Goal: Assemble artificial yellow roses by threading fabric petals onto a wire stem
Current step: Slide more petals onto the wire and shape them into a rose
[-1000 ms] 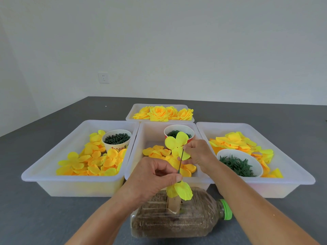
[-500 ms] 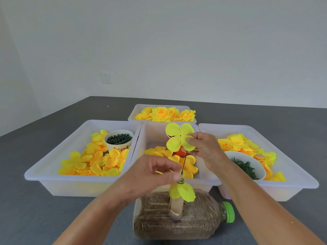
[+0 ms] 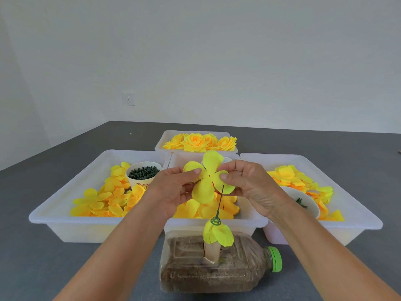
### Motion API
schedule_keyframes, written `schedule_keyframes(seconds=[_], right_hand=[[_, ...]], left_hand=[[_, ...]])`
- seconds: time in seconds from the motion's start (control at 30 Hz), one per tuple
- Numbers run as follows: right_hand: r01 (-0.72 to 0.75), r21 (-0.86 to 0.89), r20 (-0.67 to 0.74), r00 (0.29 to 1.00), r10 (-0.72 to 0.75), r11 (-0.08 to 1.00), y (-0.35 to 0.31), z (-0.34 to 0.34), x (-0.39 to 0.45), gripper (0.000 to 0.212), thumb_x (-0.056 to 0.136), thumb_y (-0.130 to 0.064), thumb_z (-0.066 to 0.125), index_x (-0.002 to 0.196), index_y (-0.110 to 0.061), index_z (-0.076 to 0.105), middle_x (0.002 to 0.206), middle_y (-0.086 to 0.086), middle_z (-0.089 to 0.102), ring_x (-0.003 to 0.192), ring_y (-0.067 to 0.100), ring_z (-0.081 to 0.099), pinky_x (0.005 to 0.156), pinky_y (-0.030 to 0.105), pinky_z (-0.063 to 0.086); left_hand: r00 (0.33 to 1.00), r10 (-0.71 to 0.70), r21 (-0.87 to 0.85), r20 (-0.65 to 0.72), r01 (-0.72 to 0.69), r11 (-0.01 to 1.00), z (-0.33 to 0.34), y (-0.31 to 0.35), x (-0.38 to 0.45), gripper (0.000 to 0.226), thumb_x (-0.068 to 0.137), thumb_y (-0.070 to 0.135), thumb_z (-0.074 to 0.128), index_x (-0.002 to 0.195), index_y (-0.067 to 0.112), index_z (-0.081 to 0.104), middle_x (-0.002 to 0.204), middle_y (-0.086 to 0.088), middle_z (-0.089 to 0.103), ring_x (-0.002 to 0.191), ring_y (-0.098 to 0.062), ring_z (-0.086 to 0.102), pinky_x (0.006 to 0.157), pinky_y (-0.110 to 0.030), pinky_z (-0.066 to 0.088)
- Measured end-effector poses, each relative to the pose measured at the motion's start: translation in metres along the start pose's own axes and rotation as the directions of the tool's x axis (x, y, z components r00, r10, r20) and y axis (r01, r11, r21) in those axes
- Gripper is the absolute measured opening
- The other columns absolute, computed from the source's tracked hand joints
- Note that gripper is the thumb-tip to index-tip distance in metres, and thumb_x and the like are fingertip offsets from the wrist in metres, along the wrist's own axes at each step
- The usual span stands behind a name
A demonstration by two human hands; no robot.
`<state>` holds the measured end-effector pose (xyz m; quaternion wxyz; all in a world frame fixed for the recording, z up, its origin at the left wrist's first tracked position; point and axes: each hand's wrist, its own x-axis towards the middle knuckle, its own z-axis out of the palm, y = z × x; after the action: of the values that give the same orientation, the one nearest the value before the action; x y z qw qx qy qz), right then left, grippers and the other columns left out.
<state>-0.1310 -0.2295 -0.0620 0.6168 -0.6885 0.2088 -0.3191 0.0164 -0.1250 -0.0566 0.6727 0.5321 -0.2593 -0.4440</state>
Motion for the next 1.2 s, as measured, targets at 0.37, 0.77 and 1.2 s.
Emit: schedule_keyframes(seconds=[0.37,0.77,1.2], right_hand=[[-0.069,0.192,-0.013,0.997,0.073,0.979,-0.025,0.009,-0.004,0.051,0.058,-0.026,0.075,0.107,-0.014,0.062,0.085,0.004,0.073,0.07,0.02,0.069,0.065,0.038,0.06],[-0.031,0.201,-0.056,0.998,0.043,0.979,-0.056,0.012,-0.005,0.043,0.054,-0.011,0.075,0.096,-0.013,0.066,0.075,0.001,0.071,0.062,0.014,0.068,0.05,0.024,0.052],[-0.257,0.098,-0.001,0.966,0.258,0.962,-0.049,0.01,-0.022,0.018,0.076,0.0,0.066,0.093,-0.006,0.066,0.097,0.019,0.068,0.087,0.032,0.065,0.088,0.049,0.05]], left_hand=[[0.997,0.016,-0.096,0.074,-0.009,0.995,0.012,0.013,-0.003,0.015,0.078,0.009,0.064,0.093,0.006,0.064,0.083,-0.009,0.07,0.062,-0.017,0.067,0.055,-0.026,0.056],[0.971,0.135,0.033,0.197,-0.144,0.989,0.023,0.038,-0.028,0.047,0.053,0.017,0.072,0.098,0.006,0.068,0.081,-0.007,0.072,0.067,-0.019,0.065,0.06,-0.026,0.055],[0.981,0.024,0.111,0.192,-0.046,0.993,0.021,0.025,-0.033,0.013,0.079,-0.001,0.063,0.09,0.003,0.067,0.07,-0.008,0.069,0.057,-0.017,0.064,0.05,-0.023,0.052]])
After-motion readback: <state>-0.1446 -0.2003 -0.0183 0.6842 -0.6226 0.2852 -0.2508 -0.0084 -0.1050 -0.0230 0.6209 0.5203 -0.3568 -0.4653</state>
